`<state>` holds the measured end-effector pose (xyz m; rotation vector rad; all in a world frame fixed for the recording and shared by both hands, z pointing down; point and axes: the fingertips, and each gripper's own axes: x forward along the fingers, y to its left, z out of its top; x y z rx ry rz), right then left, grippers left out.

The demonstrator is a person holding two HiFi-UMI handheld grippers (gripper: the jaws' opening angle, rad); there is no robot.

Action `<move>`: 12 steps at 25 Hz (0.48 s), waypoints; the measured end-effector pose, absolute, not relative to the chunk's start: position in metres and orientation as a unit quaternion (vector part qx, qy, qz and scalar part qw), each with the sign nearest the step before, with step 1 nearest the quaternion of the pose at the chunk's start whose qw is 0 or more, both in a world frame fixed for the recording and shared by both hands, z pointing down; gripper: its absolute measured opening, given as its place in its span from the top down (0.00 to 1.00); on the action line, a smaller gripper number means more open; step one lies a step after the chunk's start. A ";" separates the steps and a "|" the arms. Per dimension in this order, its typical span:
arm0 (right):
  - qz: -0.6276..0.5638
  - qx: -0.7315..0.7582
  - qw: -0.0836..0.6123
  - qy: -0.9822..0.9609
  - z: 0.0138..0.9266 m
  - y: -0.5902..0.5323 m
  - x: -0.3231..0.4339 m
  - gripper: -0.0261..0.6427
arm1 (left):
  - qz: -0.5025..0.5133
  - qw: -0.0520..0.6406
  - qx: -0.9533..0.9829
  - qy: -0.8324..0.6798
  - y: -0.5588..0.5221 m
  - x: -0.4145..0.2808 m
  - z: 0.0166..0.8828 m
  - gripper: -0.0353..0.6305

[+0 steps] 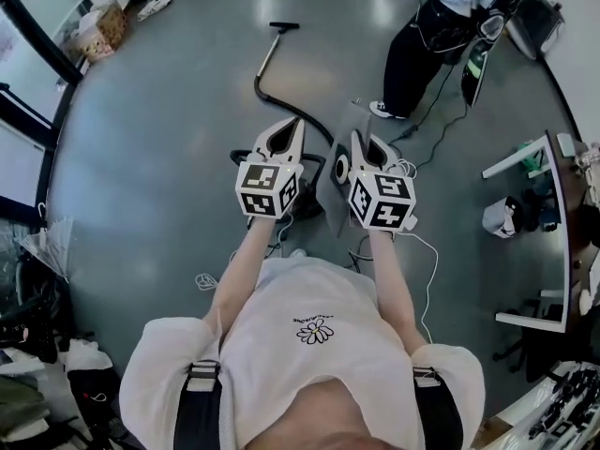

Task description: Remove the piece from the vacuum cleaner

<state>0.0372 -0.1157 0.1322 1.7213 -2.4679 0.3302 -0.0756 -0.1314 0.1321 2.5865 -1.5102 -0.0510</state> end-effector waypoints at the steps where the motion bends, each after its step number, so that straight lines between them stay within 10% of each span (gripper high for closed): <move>1: 0.112 0.568 0.057 -0.813 0.132 -0.112 0.039 0.93 | -0.020 0.078 0.862 -0.501 -0.128 -0.076 0.133 0.94; 12: 0.114 0.584 0.028 -0.803 0.118 -0.118 0.058 0.93 | -0.047 0.080 0.867 -0.489 -0.132 -0.068 0.124 0.94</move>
